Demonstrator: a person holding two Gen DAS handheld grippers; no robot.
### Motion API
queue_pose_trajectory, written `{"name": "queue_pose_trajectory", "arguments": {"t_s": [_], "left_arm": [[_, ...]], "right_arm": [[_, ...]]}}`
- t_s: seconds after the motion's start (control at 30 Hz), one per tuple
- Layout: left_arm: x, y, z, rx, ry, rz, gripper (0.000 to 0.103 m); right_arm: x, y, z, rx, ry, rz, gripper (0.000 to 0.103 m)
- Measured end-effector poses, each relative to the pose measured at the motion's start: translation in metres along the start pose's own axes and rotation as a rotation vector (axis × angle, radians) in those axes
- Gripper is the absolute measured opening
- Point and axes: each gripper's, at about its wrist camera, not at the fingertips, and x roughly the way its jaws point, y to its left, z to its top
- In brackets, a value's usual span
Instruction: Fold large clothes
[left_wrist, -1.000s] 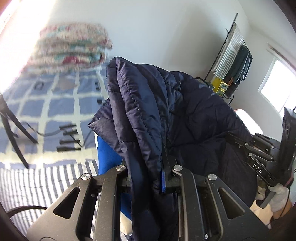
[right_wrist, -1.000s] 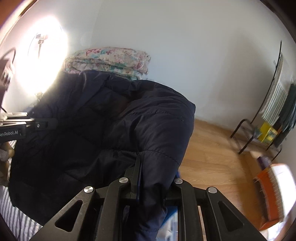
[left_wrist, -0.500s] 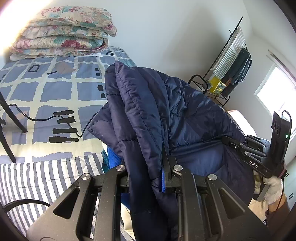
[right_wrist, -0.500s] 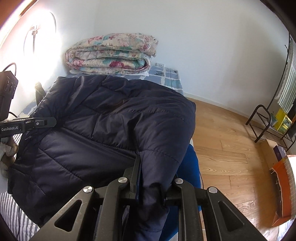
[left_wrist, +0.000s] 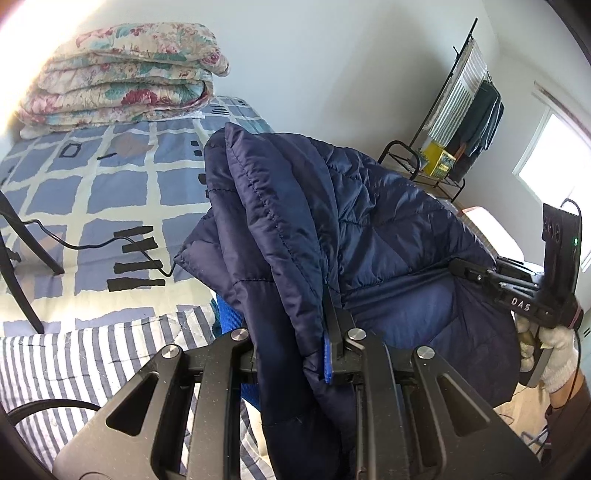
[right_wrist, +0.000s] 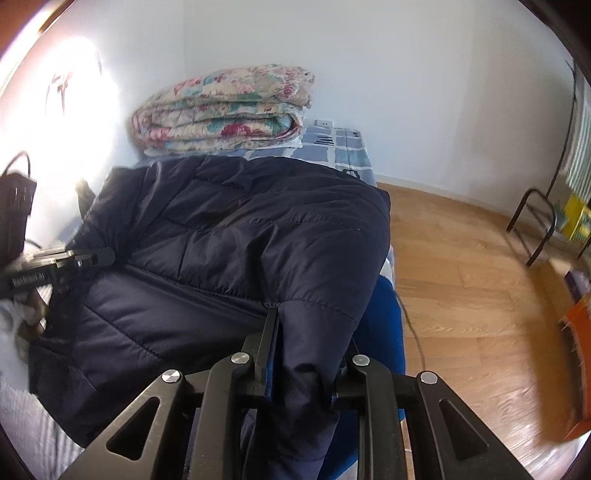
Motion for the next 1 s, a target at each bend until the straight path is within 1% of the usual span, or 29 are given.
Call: {"name": "queue_pose_trajectory", "arguments": {"t_s": [0.2,0.3,0.33,0.37,0.43,0.47,0.5,0.7,0.8,0.93,1.0], "left_arm": [[-0.002,-0.002,-0.002,0.008,0.005,0.011,0.020],[-0.004,-0.004,-0.003,0.010,0.007,0.030,0.027],[-0.005,-0.003,-0.003,0.012,0.007,0.036,0.028],[-0.007,-0.003,-0.004,0.012,0.004,0.041,0.029],[-0.010,-0.003,-0.005,0.008,0.004,0.064,0.040],[-0.013,-0.002,-0.006,0.008,0.004,0.068,0.040],[-0.015,-0.002,-0.007,0.009,0.006,0.071,0.042],[-0.039,-0.007,-0.015,0.037,-0.004,0.096,0.043],[-0.059,-0.011,-0.022,0.050,-0.020,0.101,0.043],[-0.090,-0.018,-0.032,0.054,-0.038,0.101,0.043],[-0.109,-0.022,-0.037,0.059,-0.048,0.100,0.043]], "right_arm": [[-0.002,-0.010,-0.005,0.063,-0.003,0.010,0.021],[-0.003,-0.012,-0.007,0.079,0.001,-0.019,0.022],[-0.003,-0.012,-0.007,0.081,0.005,-0.025,0.022],[-0.004,-0.013,-0.007,0.083,0.006,-0.032,0.024],[-0.007,-0.013,-0.007,0.087,0.006,-0.068,0.033],[-0.009,-0.014,-0.007,0.093,0.005,-0.088,0.037],[-0.011,-0.015,-0.007,0.098,0.005,-0.091,0.038],[-0.030,-0.009,-0.013,0.111,-0.001,-0.136,0.038],[-0.044,-0.004,-0.017,0.120,-0.017,-0.151,0.038],[-0.072,0.008,-0.022,0.115,-0.039,-0.154,0.038],[-0.091,0.019,-0.025,0.098,-0.053,-0.161,0.040]]}}
